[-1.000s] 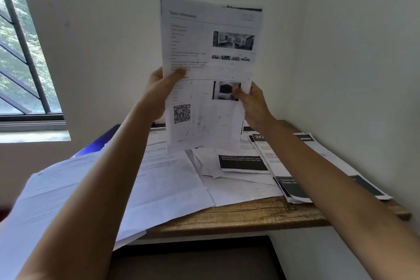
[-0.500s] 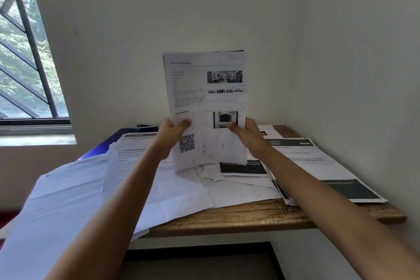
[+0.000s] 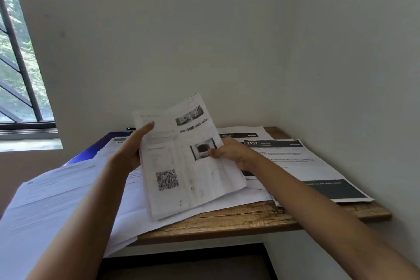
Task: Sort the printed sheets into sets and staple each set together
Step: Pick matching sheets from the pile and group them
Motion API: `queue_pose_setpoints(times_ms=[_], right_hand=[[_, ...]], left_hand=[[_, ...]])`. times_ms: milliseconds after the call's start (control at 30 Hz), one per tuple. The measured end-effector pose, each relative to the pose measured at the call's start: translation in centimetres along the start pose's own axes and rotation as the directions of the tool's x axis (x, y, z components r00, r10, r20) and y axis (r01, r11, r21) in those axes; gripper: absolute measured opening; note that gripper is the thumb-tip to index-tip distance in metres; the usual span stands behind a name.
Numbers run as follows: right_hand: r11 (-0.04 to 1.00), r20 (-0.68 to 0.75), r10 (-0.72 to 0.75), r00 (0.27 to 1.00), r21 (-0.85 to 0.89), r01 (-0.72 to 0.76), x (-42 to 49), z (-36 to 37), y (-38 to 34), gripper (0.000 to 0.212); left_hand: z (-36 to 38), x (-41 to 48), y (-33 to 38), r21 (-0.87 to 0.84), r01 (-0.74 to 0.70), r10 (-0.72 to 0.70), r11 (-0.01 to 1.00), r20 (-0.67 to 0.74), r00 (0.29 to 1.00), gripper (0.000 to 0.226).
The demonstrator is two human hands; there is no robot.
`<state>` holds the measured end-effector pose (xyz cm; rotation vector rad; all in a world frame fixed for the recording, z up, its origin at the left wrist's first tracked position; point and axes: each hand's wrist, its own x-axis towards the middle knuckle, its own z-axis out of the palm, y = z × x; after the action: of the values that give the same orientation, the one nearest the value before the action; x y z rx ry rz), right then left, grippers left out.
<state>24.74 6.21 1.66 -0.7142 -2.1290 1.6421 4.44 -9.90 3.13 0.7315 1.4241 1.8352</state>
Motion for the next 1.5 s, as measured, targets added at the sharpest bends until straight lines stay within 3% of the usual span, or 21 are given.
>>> queue_pose_setpoints(times_ms=[100,333,467,533,767,833,900,1000,1167,1300,1367,1433,1500], right_hand=[[0.992,0.006,-0.015,1.000,-0.122,0.015,0.2,0.5,0.0,0.028],[0.989,0.023,0.014,1.000,-0.146,-0.010,-0.2,0.2,0.2,0.030],[0.955,-0.075,0.010,0.997,-0.296,-0.032,-0.5,0.1,0.5,0.026],[0.953,-0.110,0.007,0.994,-0.300,-0.040,-0.9,-0.2,0.2,0.025],[0.925,-0.169,0.069,0.983,-0.358,-0.126,-3.5,-2.1,-1.3,0.028],[0.880,-0.174,0.085,0.981,-0.449,-0.156,-4.2,-2.4,-1.2,0.021],[0.811,-0.194,0.089,0.977,-0.556,-0.184,-4.9,-2.5,-1.0,0.012],[0.720,-0.191,0.062,0.980,-0.671,-0.176,-5.4,-2.4,-0.4,0.017],[0.587,-0.247,0.098,0.964,-0.768,-0.256,-5.2,-2.2,0.1,0.021],[0.364,-0.284,0.132,0.950,-0.877,-0.313,-4.2,-1.7,-0.6,0.025],[0.234,-0.282,0.129,0.951,-0.923,-0.305,-3.5,-1.6,-1.6,0.006],[0.204,-0.279,0.086,0.957,-0.935,-0.291,-2.4,-1.4,-3.2,0.019],[0.273,-0.245,0.005,0.969,-0.932,-0.237,-0.5,-1.0,-4.9,0.011]], left_hand=[[-0.5,0.7,-1.5,0.074,0.023,-0.015,0.997,-0.108,0.994,0.020],[-0.7,1.5,-3.7,0.040,0.006,0.004,0.999,-0.241,0.971,0.013],[-0.8,2.0,-4.1,0.072,0.024,-0.006,0.997,-0.243,0.970,0.024],[-0.6,1.8,-4.0,0.119,0.026,0.000,0.993,-0.211,0.978,0.015],[0.1,2.5,-4.6,0.182,0.009,0.016,0.983,-0.135,0.991,0.020],[0.4,2.7,-5.0,0.220,-0.015,0.043,0.975,-0.124,0.991,0.025],[0.3,3.0,-5.4,0.256,-0.034,0.071,0.966,-0.138,0.988,0.045],[0.2,2.8,-5.7,0.367,-0.036,0.092,0.929,-0.135,0.987,0.065],[1.1,2.1,-5.8,0.616,-0.117,0.219,0.779,-0.093,0.971,0.061],[1.3,1.9,-6.0,0.734,-0.160,0.280,0.660,-0.043,0.959,0.058],[1.2,2.0,-6.1,0.772,-0.152,0.300,0.618,-0.053,0.952,0.056],[0.9,2.2,-5.9,0.811,-0.129,0.335,0.570,-0.086,0.938,0.054],[0.5,2.4,-5.6,0.832,-0.107,0.378,0.545,-0.130,0.917,0.050]])
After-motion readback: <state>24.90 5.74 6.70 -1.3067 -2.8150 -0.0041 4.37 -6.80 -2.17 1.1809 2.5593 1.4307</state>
